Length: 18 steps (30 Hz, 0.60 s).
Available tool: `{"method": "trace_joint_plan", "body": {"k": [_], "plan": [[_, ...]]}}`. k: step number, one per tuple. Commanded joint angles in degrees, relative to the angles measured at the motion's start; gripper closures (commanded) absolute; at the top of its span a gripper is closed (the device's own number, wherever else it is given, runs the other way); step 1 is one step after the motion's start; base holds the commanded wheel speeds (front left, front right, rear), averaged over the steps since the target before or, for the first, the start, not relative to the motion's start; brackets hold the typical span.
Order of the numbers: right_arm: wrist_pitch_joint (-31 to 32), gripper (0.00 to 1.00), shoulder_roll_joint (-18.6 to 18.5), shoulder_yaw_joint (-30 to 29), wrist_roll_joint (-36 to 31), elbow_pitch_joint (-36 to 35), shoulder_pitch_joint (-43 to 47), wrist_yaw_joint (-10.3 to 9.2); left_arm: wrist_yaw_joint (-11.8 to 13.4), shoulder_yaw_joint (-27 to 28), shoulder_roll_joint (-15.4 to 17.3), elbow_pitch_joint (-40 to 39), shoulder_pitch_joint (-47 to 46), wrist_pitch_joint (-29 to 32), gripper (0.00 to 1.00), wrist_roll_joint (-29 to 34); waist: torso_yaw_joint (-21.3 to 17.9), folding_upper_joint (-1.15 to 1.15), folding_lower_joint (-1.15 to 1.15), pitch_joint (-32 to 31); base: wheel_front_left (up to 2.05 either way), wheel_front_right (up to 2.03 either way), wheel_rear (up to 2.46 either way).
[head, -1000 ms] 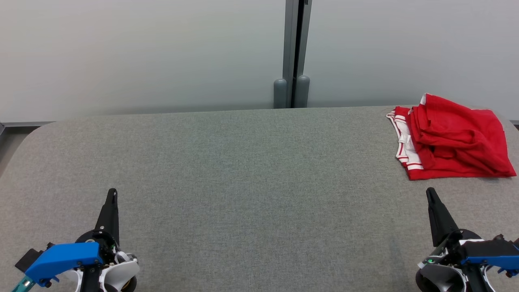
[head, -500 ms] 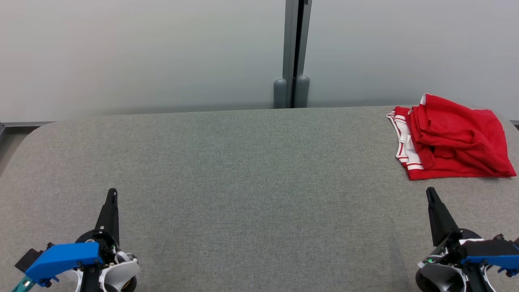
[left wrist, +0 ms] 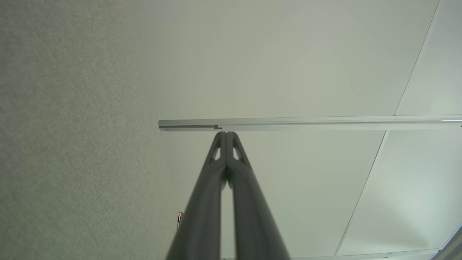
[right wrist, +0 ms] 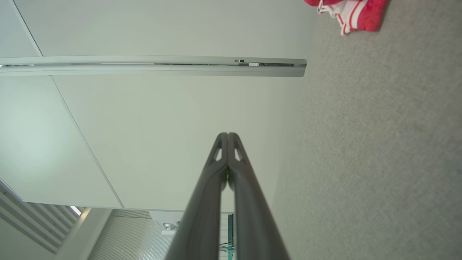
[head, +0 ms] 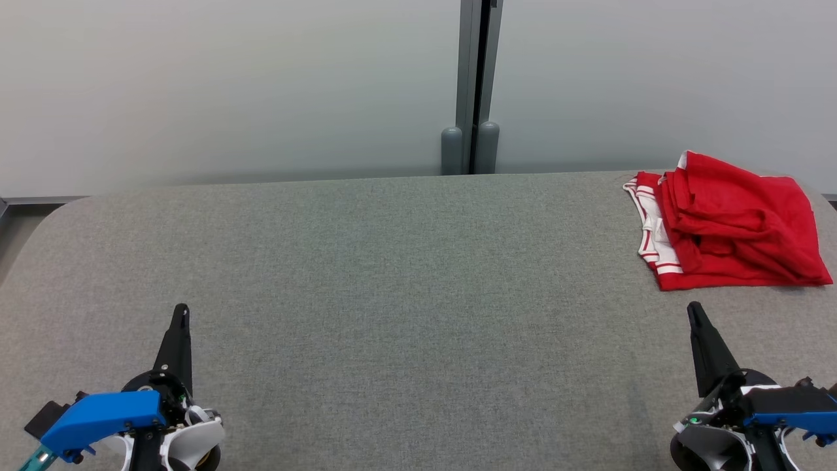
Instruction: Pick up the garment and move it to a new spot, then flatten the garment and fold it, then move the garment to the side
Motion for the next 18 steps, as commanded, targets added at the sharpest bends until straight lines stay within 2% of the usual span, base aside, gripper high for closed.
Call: {"method": "trace_joint_plan", "body": {"k": [1, 18], "plan": [[0.2, 1.00, -0.4, -0.1, 0.1, 0.1, -0.6, 0.02, -0.3, 0.1, -0.1, 0.0, -0.6, 0.2, 1.00, -0.2, 0.0, 0.00, 0.00, 0.0, 0.00, 0.00, 0.00], [0.2, 1.00, -0.4, -0.1, 0.2, 0.1, -0.6, 0.02, -0.3, 0.1, -0.1, 0.0, -0.6, 0.2, 1.00, -0.2, 0.0, 0.00, 0.00, 0.0, 0.00, 0.00, 0.00]]}}
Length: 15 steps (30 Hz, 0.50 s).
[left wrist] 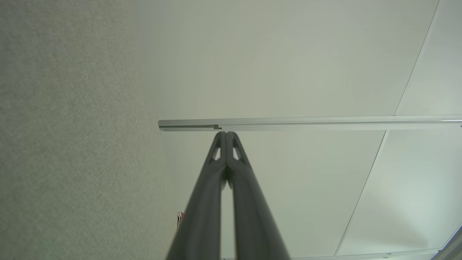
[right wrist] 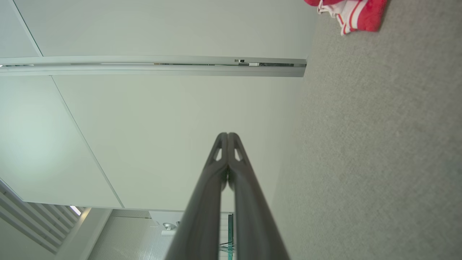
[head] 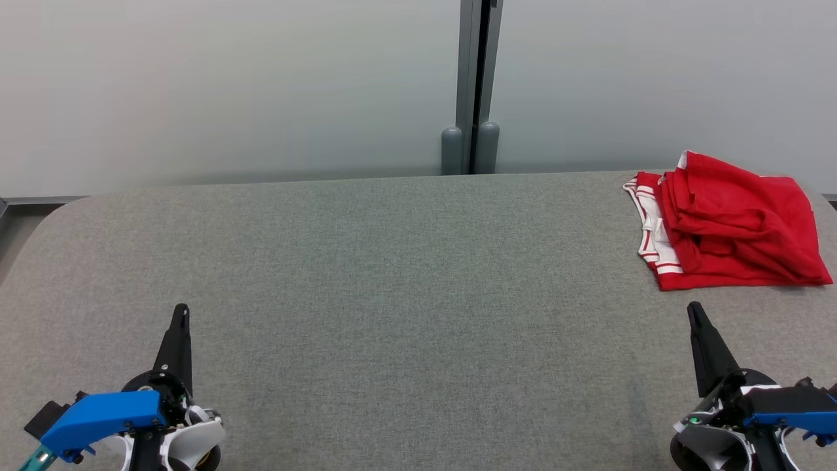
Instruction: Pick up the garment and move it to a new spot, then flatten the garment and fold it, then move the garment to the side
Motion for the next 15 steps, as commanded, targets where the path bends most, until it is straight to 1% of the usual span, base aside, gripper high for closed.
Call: {"method": "trace_joint_plan", "body": {"k": [1, 15], "plan": [[0.2, 1.00, -0.4, -0.1, 0.2, 0.1, -0.6, 0.02, -0.3, 0.1, -0.1, 0.0, -0.6, 0.2, 1.00, -0.2, 0.0, 0.00, 0.00, 0.0, 0.00, 0.00, 0.00], [0.2, 1.00, -0.4, -0.1, 0.2, 0.1, -0.6, 0.02, -0.3, 0.1, -0.1, 0.0, -0.6, 0.2, 1.00, -0.2, 0.0, 0.00, 0.00, 0.0, 0.00, 0.00, 0.00]]}}
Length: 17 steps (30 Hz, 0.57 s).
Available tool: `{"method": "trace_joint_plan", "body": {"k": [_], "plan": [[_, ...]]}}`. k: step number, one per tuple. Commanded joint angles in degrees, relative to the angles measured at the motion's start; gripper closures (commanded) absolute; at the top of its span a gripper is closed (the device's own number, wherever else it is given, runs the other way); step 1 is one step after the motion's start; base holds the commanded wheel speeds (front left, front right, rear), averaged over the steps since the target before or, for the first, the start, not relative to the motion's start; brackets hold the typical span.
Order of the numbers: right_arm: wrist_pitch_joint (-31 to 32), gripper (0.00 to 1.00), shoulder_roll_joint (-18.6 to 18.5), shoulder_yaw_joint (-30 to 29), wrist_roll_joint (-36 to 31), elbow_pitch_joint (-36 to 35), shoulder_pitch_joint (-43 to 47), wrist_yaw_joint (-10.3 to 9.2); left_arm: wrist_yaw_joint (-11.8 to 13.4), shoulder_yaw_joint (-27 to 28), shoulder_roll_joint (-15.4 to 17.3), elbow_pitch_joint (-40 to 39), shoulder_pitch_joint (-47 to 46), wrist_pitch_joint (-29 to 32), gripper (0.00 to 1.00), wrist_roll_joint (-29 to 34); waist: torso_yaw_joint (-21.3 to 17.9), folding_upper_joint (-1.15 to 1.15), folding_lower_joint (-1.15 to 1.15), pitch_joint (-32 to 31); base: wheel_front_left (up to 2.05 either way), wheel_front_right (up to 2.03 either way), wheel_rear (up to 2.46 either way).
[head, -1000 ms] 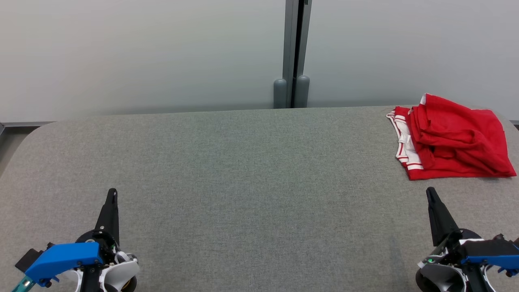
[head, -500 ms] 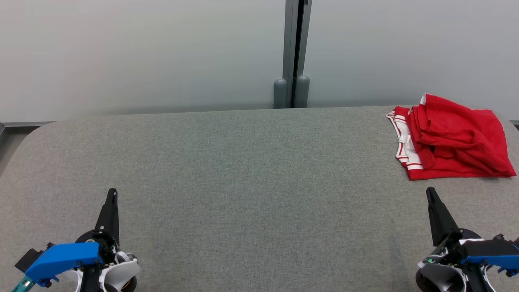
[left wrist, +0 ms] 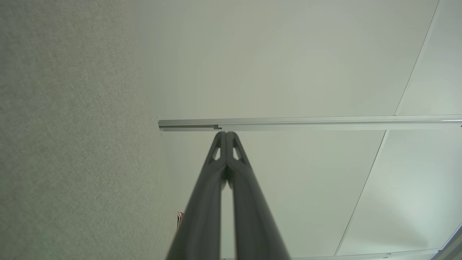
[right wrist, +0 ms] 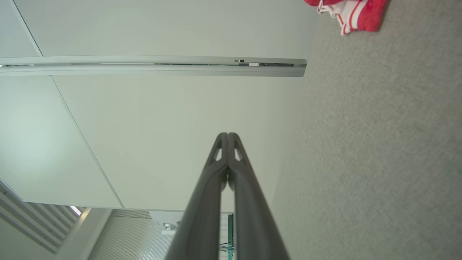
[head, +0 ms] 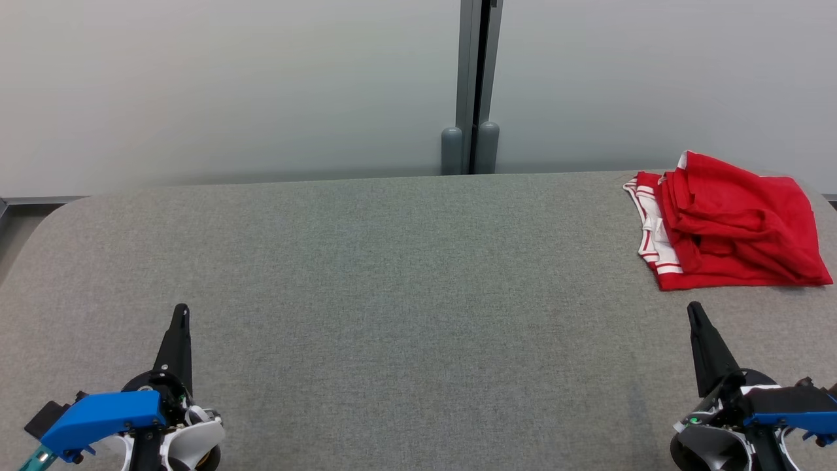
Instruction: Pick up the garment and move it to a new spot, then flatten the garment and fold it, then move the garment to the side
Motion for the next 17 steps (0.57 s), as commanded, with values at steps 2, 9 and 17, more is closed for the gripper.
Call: {"method": "trace_joint_plan", "body": {"k": [2, 9, 17], "plan": [[0.2, 1.00, -0.4, -0.1, 0.2, 0.1, -0.6, 0.02, -0.3, 0.1, -0.1, 0.0, -0.6, 0.2, 1.00, -0.2, 0.0, 0.00, 0.00, 0.0, 0.00, 0.00, 0.00], [0.2, 1.00, -0.4, -0.1, 0.2, 0.1, -0.6, 0.02, -0.3, 0.1, -0.1, 0.0, -0.6, 0.2, 1.00, -0.2, 0.0, 0.00, 0.00, 0.0, 0.00, 0.00, 0.00], [0.2, 1.00, -0.4, -0.1, 0.2, 0.1, -0.6, 0.02, -0.3, 0.1, -0.1, 0.0, -0.6, 0.2, 1.00, -0.2, 0.0, 0.00, 0.00, 0.0, 0.00, 0.00, 0.00]]}}
